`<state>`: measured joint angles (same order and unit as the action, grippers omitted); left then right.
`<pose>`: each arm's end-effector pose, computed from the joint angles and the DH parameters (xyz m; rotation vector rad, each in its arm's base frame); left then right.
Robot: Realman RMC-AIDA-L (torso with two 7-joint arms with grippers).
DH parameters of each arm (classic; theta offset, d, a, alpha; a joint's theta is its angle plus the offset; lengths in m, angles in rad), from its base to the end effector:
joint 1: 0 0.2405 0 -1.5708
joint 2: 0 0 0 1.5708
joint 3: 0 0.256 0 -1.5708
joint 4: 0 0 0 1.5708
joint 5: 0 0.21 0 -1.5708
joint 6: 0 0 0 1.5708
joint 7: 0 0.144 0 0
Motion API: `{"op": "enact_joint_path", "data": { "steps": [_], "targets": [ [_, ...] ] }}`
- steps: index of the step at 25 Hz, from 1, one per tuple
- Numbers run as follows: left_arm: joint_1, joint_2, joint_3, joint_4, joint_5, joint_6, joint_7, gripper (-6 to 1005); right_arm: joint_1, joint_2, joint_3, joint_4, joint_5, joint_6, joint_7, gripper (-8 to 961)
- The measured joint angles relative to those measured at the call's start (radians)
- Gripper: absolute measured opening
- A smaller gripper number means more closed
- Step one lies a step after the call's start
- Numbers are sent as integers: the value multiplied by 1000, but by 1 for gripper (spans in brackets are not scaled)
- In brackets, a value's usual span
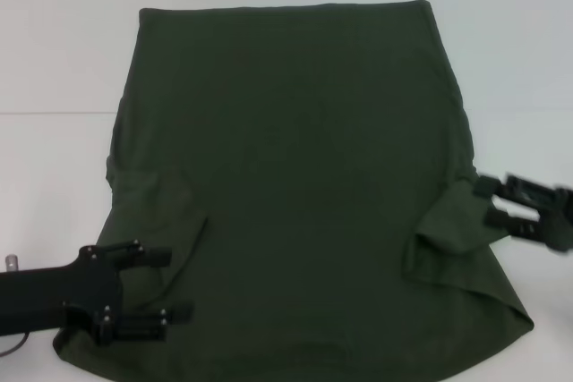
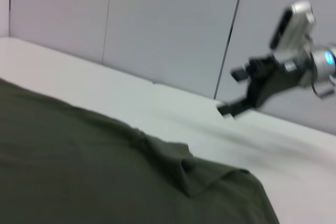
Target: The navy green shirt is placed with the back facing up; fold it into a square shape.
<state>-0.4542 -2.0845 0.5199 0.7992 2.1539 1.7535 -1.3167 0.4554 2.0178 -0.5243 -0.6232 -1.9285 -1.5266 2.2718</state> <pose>-0.2863 0.2967 0.0316 -2.7539 -0.5400 -0.6441 0.3058 0.3272 0.0470 -2.0269 1.8780 1.0635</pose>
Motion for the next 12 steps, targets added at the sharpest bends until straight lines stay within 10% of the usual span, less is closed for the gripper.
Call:
{"op": "enact_joint_path", "data": {
  "steps": [6, 12],
  "targets": [
    [1, 1, -8, 0, -37, 12, -1, 875, -80, -19, 65, 169, 32, 1, -101, 904],
    [-7, -1, -16, 0, -41, 9, -3, 875, -94, 9, 176, 219, 33, 37, -116, 905]
  ]
}}
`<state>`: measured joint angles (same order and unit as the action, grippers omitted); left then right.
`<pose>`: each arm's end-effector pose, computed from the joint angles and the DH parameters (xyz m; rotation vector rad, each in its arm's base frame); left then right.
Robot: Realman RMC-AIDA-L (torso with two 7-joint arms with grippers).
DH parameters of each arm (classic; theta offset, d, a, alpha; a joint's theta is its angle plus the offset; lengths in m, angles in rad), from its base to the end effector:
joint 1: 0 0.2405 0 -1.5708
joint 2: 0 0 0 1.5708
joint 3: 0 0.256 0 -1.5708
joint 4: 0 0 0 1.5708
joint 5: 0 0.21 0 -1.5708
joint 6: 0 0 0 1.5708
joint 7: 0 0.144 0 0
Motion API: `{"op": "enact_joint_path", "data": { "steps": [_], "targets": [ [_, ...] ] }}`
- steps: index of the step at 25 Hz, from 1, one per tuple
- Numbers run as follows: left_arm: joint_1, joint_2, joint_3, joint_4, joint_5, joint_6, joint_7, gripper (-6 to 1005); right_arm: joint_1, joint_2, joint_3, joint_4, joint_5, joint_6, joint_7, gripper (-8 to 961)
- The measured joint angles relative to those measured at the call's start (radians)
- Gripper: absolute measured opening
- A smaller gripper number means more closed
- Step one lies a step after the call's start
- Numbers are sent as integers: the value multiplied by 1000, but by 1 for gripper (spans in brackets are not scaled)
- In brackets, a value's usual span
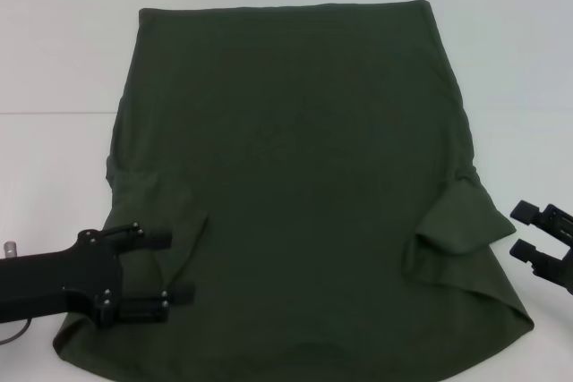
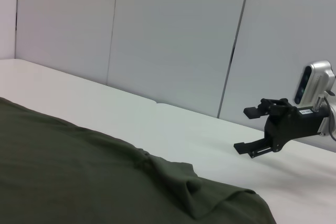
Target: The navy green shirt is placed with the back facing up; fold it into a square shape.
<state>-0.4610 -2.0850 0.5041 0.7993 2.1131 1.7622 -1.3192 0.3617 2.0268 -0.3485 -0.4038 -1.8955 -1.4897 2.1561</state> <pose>-0.2804 0.3008 0.0363 -2.7202 -0.5208 -0.7067 0.3489 0.2851 0.0263 -1.6946 2.0030 1.2757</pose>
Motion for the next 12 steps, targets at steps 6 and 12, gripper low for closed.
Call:
{"op": "enact_joint_path", "data": {
  "steps": [6, 12],
  "targets": [
    [-6, -1, -2, 0, -8, -8, 1, 875, 36, 5, 10, 58, -3, 123, 58, 908],
    [-7, 0, -3, 0, -20, -21, 7, 875, 102, 7, -50, 95, -13, 216, 119, 909]
  ]
}}
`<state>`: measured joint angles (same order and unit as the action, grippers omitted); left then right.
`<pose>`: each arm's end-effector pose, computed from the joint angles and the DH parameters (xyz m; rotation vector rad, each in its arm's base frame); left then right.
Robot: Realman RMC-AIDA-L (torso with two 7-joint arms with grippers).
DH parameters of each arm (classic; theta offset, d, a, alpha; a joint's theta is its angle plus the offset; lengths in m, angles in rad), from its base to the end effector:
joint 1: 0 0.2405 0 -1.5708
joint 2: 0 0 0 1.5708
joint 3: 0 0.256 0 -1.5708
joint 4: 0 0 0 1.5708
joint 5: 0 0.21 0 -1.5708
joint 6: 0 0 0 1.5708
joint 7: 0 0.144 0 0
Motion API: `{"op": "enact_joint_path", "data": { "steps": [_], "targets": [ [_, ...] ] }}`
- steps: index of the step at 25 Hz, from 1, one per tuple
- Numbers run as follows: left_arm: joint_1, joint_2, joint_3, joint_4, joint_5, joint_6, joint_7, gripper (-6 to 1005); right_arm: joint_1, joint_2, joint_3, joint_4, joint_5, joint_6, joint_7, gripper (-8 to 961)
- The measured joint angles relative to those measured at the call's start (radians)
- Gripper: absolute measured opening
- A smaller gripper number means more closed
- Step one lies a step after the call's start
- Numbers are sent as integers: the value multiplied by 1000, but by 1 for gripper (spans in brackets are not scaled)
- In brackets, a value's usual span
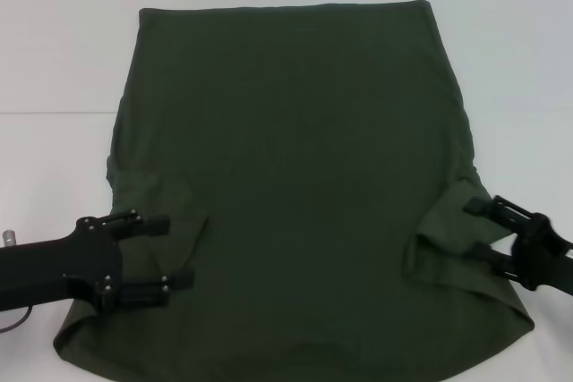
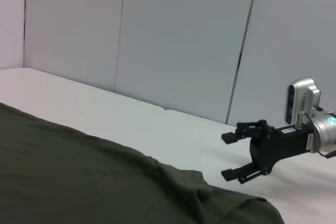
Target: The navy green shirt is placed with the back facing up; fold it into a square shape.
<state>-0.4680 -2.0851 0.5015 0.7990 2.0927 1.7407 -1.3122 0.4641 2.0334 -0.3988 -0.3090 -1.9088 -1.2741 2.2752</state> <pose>-0.2784 0.3067 0.0383 -2.6907 -0.5005 -0.7143 0.3409 0.3189 -0.0049 -1.5449 2.1795 1.1707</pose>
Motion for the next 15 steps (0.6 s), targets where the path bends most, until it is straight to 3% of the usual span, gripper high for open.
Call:
{"op": "enact_joint_path", "data": {
  "steps": [5, 15],
  "targets": [
    [-4, 9, 0, -13, -8, -13, 2, 876, 24, 2, -47, 0, 0, 50, 38, 909],
    [-8, 8, 0, -14, -23, -21, 2, 876, 16, -47, -67, -22, 0, 84, 70, 908]
  ]
}}
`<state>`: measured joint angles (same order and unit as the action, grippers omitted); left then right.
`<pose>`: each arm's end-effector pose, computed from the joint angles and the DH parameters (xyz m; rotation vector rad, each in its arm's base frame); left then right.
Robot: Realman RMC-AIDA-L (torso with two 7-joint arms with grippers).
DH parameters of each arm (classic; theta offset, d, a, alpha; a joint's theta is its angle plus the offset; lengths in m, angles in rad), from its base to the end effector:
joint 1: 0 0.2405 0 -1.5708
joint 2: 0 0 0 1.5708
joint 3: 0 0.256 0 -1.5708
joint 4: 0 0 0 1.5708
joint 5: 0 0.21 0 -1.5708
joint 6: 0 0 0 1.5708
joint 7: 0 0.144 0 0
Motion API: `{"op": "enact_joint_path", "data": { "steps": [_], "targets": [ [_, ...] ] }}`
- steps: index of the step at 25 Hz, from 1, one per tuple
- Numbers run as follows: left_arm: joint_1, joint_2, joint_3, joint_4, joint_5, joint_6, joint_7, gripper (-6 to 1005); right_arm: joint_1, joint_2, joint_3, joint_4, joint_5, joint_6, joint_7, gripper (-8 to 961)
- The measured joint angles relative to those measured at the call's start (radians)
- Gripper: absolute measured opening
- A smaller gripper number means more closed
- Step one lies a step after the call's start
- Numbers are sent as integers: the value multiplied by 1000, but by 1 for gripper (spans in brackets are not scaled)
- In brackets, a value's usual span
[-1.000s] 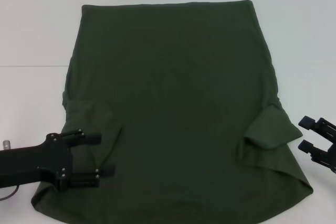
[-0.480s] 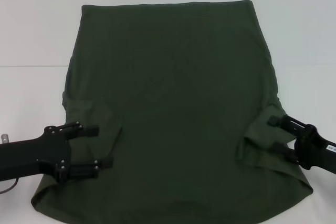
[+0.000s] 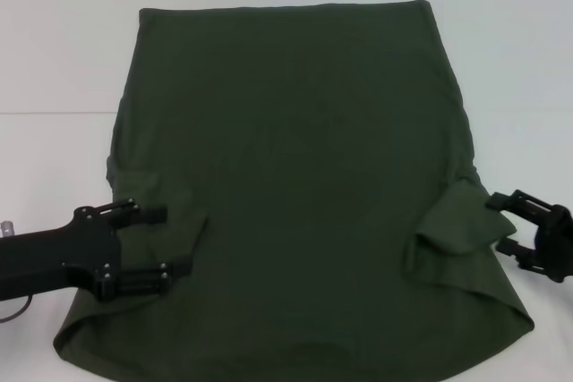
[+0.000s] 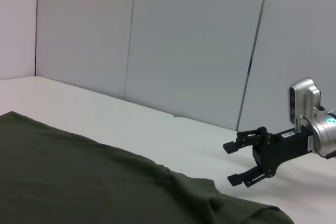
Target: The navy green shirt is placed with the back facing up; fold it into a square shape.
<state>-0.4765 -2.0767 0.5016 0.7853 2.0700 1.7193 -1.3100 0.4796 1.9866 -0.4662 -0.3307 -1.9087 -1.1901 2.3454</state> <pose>-0.2774 0.3127 0.0412 -2.6637 -0.4935 -0.7251 0.3543 0.3334 0.0144 -1.4986 2.1621 1.0573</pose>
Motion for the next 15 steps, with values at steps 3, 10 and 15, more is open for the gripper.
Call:
{"op": "enact_joint_path", "data": {
  "steps": [3, 10, 15],
  "targets": [
    [-1, -2, 0, 0, -5, 0, 0, 876, -3, -15, 1, -8, -1, 10, 6, 908],
    [-2, -2, 0, 0, -6, 2, 2, 875, 12, -41, -11, -63, -68, 47, 74, 908],
    [-2, -3, 0, 0, -6, 4, 2, 875, 32, -46, -11, -75, -123, 57, 99, 909]
  ]
}}
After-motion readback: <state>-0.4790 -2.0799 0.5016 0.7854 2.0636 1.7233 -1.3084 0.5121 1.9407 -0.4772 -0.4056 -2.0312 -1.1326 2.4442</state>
